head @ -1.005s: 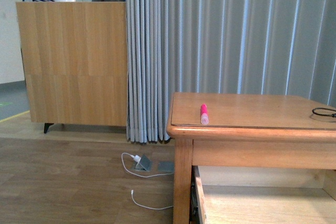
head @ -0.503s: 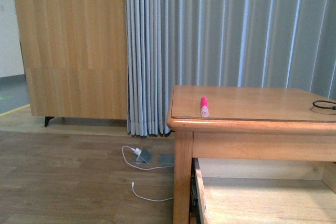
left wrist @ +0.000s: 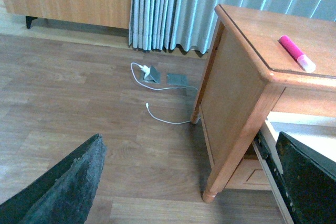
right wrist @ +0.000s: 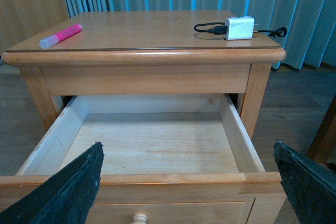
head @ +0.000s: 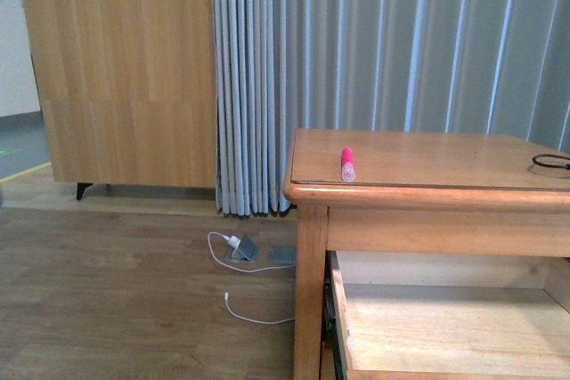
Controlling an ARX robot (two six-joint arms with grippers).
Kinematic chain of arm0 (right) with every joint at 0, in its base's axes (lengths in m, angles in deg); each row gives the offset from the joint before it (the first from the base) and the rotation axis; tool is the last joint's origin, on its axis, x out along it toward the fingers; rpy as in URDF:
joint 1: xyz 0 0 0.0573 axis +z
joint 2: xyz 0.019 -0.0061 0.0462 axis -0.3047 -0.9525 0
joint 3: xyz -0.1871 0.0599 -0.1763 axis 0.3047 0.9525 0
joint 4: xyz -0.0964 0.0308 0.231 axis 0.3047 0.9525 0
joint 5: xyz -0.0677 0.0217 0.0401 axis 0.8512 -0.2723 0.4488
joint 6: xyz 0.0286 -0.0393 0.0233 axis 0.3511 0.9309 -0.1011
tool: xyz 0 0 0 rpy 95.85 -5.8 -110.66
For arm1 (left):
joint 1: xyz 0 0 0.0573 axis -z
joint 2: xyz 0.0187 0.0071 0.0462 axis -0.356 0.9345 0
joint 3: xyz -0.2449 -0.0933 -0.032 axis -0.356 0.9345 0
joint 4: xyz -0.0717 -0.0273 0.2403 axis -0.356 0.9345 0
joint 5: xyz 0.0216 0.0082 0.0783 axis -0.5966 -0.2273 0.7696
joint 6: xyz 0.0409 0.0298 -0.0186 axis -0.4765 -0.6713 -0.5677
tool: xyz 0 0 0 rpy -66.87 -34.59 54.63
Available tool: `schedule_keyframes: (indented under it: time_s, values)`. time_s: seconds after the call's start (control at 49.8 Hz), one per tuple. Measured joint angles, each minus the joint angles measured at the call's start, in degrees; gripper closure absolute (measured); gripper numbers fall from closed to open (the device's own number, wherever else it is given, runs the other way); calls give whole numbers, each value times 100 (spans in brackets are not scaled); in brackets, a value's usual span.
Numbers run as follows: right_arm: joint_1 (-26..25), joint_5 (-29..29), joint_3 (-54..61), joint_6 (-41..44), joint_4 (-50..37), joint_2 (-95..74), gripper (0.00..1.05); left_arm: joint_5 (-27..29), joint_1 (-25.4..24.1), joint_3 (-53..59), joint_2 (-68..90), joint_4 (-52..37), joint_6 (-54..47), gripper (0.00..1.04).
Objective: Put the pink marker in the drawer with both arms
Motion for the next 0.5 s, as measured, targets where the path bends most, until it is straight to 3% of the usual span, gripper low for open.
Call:
schedule_keyframes:
  time_s: [0.261,0.503]
  values:
    - [0,2,0,0,0,0,8,-352,398,-1808,2063,-179,-326,6]
    - [2,2,0,0,0,0,8,-330,732,-4138,3980,442,-448,6]
